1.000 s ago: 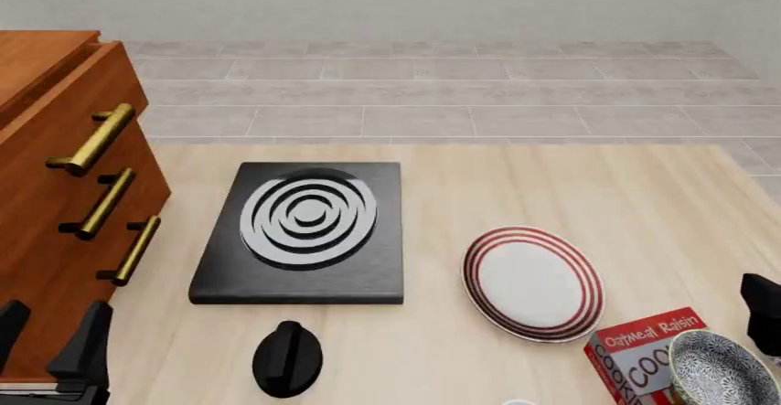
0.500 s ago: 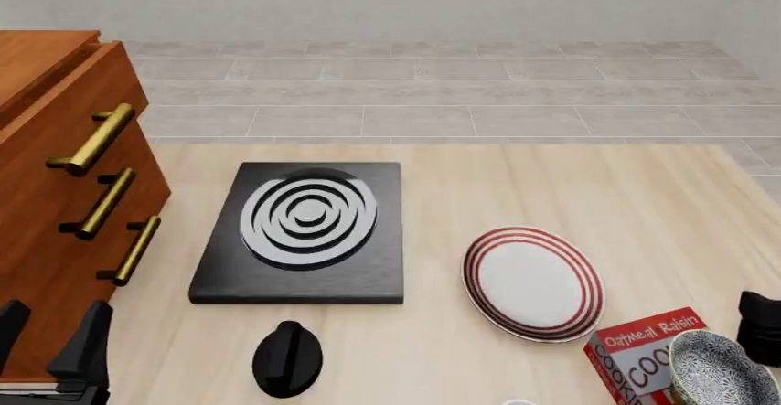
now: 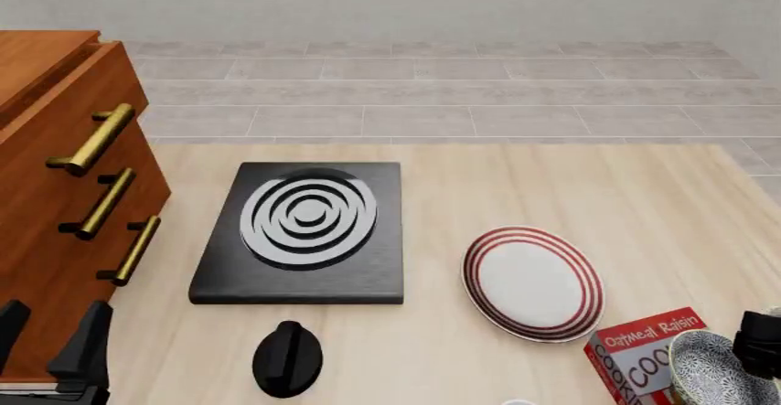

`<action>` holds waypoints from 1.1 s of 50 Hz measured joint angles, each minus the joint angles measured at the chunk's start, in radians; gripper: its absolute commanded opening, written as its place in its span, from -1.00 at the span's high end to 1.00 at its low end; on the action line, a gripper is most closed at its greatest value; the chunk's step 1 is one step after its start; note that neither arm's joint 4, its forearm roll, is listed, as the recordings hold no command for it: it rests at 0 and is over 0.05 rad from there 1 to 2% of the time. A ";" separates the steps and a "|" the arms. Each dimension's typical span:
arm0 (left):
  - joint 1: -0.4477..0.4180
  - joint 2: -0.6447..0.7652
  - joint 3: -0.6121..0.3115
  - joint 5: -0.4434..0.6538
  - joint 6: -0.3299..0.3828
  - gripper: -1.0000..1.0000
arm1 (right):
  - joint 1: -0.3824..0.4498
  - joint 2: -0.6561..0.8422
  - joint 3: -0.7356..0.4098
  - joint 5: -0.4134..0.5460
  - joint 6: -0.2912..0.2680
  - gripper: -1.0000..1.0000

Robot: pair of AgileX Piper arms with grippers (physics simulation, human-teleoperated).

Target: Pick the akita bowl on the cookies box and place it on the plate.

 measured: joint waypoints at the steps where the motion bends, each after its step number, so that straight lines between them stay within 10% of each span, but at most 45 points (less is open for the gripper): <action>1: 0.000 0.000 0.000 0.000 0.000 -1.00 | -0.003 0.002 0.005 -0.005 0.000 -1.00; 55: 0.000 0.000 0.000 0.000 0.000 -1.00 | -0.073 0.131 0.246 -0.273 0.034 -1.00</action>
